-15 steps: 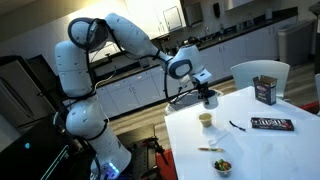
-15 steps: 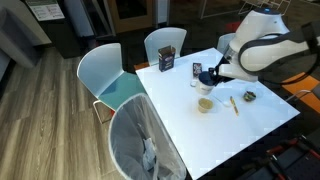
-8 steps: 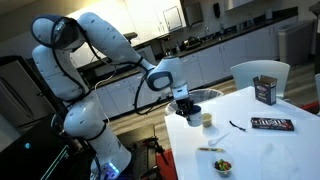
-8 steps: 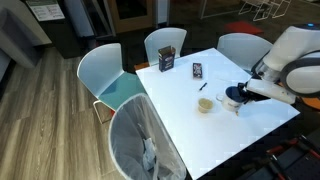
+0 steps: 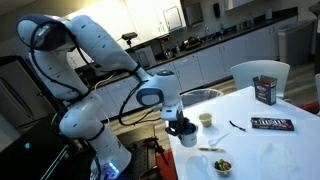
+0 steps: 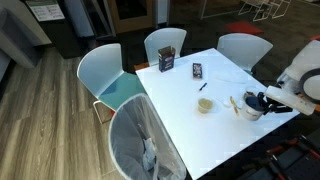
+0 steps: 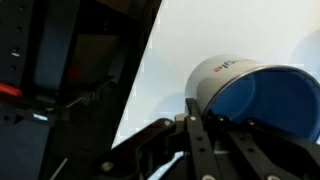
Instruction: Move the mug forward, pour the sweets inside then use the spoon to stir the mug.
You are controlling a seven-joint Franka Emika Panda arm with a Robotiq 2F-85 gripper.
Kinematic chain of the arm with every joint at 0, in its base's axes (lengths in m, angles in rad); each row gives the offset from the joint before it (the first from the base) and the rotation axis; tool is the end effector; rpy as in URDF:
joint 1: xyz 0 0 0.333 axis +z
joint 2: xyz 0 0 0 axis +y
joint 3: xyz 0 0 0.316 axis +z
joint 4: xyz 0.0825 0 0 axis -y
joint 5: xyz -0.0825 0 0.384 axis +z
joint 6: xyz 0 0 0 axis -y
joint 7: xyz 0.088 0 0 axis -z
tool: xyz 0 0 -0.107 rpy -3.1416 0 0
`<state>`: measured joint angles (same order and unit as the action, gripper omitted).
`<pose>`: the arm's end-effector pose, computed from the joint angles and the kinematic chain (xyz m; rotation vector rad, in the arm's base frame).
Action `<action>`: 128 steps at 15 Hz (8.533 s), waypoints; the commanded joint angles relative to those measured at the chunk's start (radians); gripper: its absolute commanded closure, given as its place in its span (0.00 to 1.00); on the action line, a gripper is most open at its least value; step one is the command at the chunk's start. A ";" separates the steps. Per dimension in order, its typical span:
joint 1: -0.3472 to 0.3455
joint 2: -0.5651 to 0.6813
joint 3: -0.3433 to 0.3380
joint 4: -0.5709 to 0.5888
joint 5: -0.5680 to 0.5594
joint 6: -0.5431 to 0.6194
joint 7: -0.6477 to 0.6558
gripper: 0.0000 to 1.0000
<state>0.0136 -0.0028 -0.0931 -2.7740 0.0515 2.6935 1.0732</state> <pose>0.3756 -0.0316 0.2076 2.5754 -1.7619 -0.1221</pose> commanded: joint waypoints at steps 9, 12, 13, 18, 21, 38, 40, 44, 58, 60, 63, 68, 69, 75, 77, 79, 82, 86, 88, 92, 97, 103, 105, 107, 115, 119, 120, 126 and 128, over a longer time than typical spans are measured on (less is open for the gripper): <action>0.112 0.229 -0.212 0.025 -0.424 0.277 0.489 0.99; 0.162 0.267 -0.270 0.024 -0.406 0.355 0.456 0.99; 0.174 0.279 -0.278 0.024 -0.379 0.374 0.431 0.99; 0.182 0.291 -0.258 0.002 -0.241 0.407 0.267 0.76; 0.185 0.271 -0.266 -0.003 -0.174 0.384 0.165 0.55; 0.653 -0.050 -0.703 -0.004 -0.399 0.316 0.184 0.00; 0.662 -0.047 -0.714 0.028 -0.329 0.299 0.184 0.00; 0.333 -0.030 -0.456 0.123 -0.076 0.180 0.017 0.00; -0.273 0.428 0.068 0.506 0.467 0.195 -0.202 0.00; -0.312 0.485 0.116 0.565 0.532 0.177 -0.221 0.00; -0.240 0.555 0.024 0.627 0.499 0.100 -0.162 0.00; -0.227 0.620 -0.015 0.699 0.500 0.023 -0.162 0.00; -0.228 0.626 -0.013 0.708 0.504 0.019 -0.165 0.00; -0.217 0.662 -0.010 0.751 0.502 0.006 -0.167 0.57; -0.214 0.667 -0.009 0.759 0.501 0.001 -0.169 0.73; -0.205 0.667 -0.014 0.760 0.495 -0.003 -0.165 0.88; -0.186 0.638 -0.024 0.735 0.487 0.010 -0.163 1.00; -0.139 0.524 -0.050 0.623 0.463 0.055 -0.169 0.99; -0.102 0.449 -0.074 0.545 0.435 0.102 -0.162 0.99; -0.004 0.291 -0.140 0.371 0.344 0.220 -0.119 0.99; 0.190 0.165 -0.273 0.169 0.257 0.458 0.099 0.99; 0.370 0.215 -0.385 0.083 0.377 0.707 0.206 0.99; 0.389 0.223 -0.387 0.066 0.390 0.723 0.207 0.94; 0.383 0.226 -0.388 0.072 0.388 0.723 0.207 0.94; 0.757 0.369 -0.597 0.138 0.892 0.780 0.204 0.99; 1.078 0.523 -0.805 0.210 1.129 0.773 0.256 0.99; 1.157 0.562 -0.849 0.202 1.179 0.772 0.269 0.99; 1.330 0.734 -0.836 0.086 1.486 0.768 0.216 0.99; 1.332 0.782 -0.811 0.066 1.579 0.768 0.192 0.99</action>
<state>1.3317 0.7109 -0.9184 -2.6837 1.5189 3.4616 1.2960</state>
